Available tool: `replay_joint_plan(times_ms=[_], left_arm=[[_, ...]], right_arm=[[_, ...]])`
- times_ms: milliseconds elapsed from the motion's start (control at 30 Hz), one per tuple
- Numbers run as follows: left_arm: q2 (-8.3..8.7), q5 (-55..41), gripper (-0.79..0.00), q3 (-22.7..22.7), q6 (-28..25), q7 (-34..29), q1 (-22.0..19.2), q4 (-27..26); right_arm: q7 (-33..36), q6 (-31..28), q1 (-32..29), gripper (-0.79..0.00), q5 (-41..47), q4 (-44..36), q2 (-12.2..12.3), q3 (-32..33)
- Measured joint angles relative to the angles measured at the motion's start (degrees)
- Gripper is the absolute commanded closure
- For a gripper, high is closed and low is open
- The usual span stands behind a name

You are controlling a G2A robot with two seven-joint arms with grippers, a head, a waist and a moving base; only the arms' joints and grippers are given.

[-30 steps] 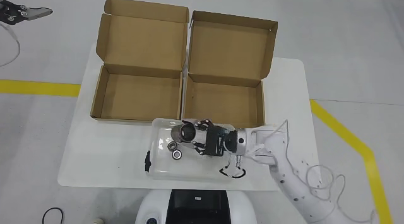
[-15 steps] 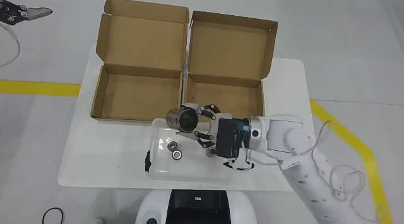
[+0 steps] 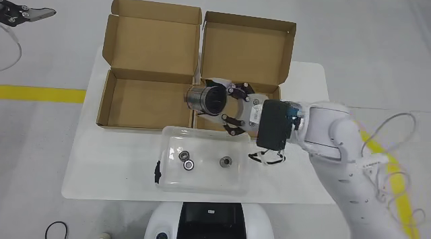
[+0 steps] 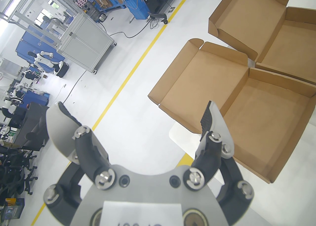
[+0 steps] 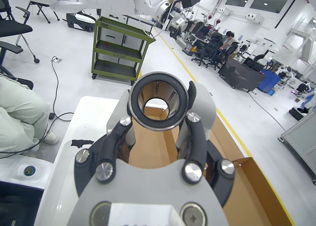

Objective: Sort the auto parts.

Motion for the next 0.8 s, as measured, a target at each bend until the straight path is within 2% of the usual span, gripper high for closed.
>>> replay_joint_plan(times_ms=[467, 800], left_arm=[[0.00, 0.00, -0.785, 0.00, 0.00, 0.00, 0.00, 0.00], [0.00, 0.00, -0.785, 0.00, 0.00, 0.00, 0.00, 0.00]], right_arm=[[3.52, 0.12, 3.61, 0.000, 9.08, -1.45, 0.77, 5.22], [3.23, -0.65, 2.76, 0.000, 7.45, -3.10, 1.02, 4.33]])
